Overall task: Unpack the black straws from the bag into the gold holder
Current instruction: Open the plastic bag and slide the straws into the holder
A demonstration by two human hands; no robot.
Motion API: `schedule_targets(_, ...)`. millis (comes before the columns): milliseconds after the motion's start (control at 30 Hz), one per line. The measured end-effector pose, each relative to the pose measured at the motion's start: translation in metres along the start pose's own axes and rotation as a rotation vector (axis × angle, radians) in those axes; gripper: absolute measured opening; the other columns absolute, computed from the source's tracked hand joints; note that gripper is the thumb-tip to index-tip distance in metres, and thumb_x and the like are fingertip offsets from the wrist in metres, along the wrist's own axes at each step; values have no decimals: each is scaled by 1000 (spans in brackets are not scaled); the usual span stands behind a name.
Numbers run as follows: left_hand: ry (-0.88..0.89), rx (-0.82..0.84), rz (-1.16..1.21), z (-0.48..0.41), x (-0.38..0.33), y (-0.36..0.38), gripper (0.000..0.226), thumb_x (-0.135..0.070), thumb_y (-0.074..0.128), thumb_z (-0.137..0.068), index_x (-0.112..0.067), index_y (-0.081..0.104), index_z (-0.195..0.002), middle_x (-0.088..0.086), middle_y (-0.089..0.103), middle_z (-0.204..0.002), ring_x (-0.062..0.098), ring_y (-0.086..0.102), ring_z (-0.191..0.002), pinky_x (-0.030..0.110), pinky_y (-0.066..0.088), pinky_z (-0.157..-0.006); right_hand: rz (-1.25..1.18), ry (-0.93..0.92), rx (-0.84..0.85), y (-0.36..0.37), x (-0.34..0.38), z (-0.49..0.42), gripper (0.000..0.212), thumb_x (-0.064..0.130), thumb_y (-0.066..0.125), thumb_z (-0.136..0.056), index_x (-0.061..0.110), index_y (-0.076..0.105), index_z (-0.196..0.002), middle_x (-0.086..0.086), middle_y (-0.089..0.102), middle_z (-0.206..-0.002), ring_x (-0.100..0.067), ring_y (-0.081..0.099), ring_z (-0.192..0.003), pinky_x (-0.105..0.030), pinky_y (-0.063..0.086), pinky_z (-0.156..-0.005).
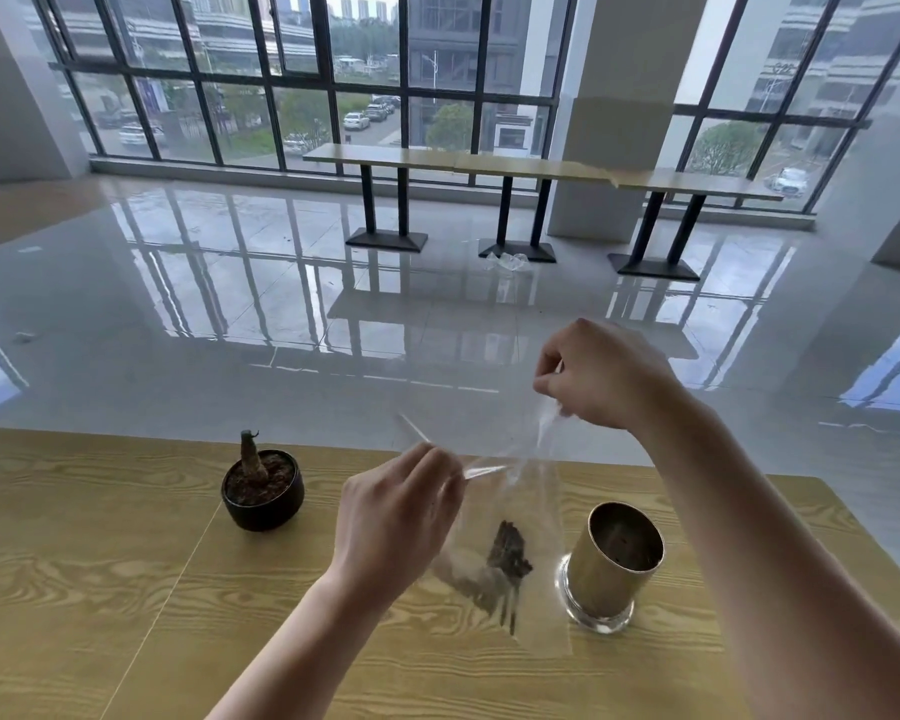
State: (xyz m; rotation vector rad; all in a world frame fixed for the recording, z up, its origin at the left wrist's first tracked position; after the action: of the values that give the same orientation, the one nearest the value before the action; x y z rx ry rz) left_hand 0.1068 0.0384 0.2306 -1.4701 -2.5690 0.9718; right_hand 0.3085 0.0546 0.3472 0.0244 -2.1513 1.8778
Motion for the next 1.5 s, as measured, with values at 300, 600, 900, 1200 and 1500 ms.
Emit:
schedule_targets(300, -332, -125, 143, 40, 32, -17, 50, -54, 72, -78, -28, 59, -119, -13, 51, -119, 1, 59, -85, 18, 46, -53, -27, -69, -22, -25, 25, -7, 11, 23, 67, -89, 23, 76, -83, 2, 73, -72, -21, 70, -78, -33, 57, -76)
schedule_targets(600, -1039, 404, 841, 108, 74, 51, 147, -69, 90, -41, -37, 7, -158, 4, 31, -161, 23, 30, -148, 41, 30, -116, -87, -222, 70, -40, 54, -13, 13, 26, 74, -87, 24, 74, -74, 6, 69, -53, 2, 60, -45, -21, 41, -52)
schedule_targets(900, -876, 656, 1416, 52, 96, 66, 98, -42, 89, -69, 2, 43, -143, 41, 43, -143, 52, 43, -134, 61, 32, -115, -380, -366, 246, -69, 56, -23, 7, 20, 79, -84, 16, 78, -78, -3, 67, -54, -11, 51, -44, -30, 46, -53)
schedule_targets(1200, -1051, 551, 1636, 72, 69, 85, 68, -15, 89, -70, 5, 59, -128, 32, 59, -116, 47, 57, -111, 62, 45, -100, -703, -226, 120, -59, 35, -50, 26, 36, 72, -91, 12, 78, -96, -6, 72, -62, -17, 60, -49, -24, 49, -48)
schedule_targets(1500, -1225, 37, 1874, 83, 81, 85, 46, -23, 82, -81, -11, 61, -120, 18, 67, -107, 34, 66, -105, 52, 52, -92, -768, -211, 237, -9, -19, 7, 94, 94, 37, -69, 27, 58, -131, 2, 76, -114, -14, 73, -102, -34, 58, -89)
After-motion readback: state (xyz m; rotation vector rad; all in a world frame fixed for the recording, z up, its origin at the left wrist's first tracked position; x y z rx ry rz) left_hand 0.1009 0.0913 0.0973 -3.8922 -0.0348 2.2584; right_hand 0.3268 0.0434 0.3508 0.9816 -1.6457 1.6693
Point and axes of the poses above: each hand's wrist, its own z-axis away from the middle knuckle, its own y-axis out of the palm, x = y × z, the point moved 4 cm from there along -z, towards the middle knuckle
